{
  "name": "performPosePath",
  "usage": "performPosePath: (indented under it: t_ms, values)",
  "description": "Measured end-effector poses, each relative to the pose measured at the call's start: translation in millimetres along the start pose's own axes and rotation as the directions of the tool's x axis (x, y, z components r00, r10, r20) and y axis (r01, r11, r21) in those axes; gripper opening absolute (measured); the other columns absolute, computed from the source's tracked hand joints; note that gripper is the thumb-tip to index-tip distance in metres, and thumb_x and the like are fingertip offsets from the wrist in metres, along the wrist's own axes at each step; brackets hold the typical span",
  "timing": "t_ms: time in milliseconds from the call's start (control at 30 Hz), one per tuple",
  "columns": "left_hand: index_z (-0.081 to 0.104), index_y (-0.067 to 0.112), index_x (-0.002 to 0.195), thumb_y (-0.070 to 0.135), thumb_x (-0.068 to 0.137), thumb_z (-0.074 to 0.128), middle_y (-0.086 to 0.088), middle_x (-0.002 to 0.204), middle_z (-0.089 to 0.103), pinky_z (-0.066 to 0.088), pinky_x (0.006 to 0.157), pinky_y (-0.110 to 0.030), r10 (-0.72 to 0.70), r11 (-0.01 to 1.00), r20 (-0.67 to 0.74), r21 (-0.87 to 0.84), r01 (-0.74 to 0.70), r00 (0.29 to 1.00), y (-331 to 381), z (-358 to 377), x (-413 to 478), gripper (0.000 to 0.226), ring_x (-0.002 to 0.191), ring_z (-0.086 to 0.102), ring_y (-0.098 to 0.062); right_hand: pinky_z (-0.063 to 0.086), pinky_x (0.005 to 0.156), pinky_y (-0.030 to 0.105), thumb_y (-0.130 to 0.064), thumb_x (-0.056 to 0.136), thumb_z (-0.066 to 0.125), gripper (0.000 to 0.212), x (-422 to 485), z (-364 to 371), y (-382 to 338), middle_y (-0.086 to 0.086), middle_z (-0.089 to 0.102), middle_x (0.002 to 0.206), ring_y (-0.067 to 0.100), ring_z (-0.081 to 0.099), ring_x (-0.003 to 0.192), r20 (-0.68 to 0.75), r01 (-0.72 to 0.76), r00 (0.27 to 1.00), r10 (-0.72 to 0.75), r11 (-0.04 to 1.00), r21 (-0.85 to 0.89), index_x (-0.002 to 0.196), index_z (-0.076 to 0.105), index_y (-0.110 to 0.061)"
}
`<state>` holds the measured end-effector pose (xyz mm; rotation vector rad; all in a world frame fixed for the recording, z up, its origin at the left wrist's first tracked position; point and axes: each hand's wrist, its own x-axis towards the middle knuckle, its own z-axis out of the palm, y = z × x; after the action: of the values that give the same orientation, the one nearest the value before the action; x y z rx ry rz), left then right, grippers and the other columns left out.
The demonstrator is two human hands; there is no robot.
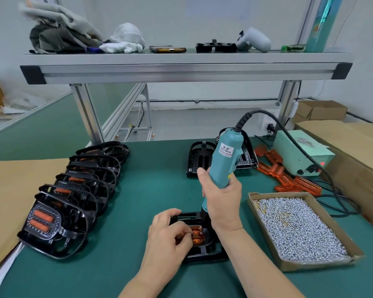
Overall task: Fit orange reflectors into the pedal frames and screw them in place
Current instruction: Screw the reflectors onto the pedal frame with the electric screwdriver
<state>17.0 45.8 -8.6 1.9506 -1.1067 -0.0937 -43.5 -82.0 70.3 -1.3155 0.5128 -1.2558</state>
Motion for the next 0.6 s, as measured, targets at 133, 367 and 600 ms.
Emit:
performPosePath:
  t_ms: [133, 367, 600]
  values:
    - [0.072, 0.029, 0.074, 0.028, 0.075, 0.063, 0.014, 0.122, 0.053, 0.037, 0.102, -0.039, 0.002, 1.000, -0.015, -0.011, -0.003, 1.000, 1, 0, 0, 0.010, 0.122, 0.042, -0.006, 0.042, 0.052, 0.018, -0.033, 0.078, 0.077, 0.024, 3, -4, -2, -0.004, 0.051, 0.058, 0.011, 0.045, 0.055, 0.006, -0.046, 0.999, 0.046, 0.999, 0.003, 0.076, 0.058, -0.017]
    - [0.070, 0.031, 0.074, 0.016, 0.078, 0.073, 0.018, 0.123, 0.052, 0.037, 0.102, -0.040, 0.007, 1.000, -0.017, -0.016, -0.008, 1.000, -2, 0, 0, 0.016, 0.123, 0.034, 0.008, 0.045, 0.055, 0.017, -0.045, 0.079, 0.074, 0.018, 14, -11, -19, -0.006, 0.055, 0.060, 0.009, 0.050, 0.053, -0.020, 0.000, 1.000, 0.001, 0.997, 0.073, 0.078, 0.058, -0.036]
    - [0.064, 0.038, 0.077, 0.025, 0.077, 0.068, 0.027, 0.124, 0.047, 0.033, 0.104, -0.037, -0.003, 0.999, -0.009, -0.039, 0.003, 1.000, 1, -1, -1, 0.014, 0.125, 0.033, 0.009, 0.049, 0.047, 0.027, -0.041, 0.097, 0.058, 0.029, 54, -60, -5, 0.007, 0.059, 0.089, 0.012, 0.058, 0.053, -0.241, -0.267, 0.937, 0.254, 0.963, -0.025, 0.104, 0.040, -0.019]
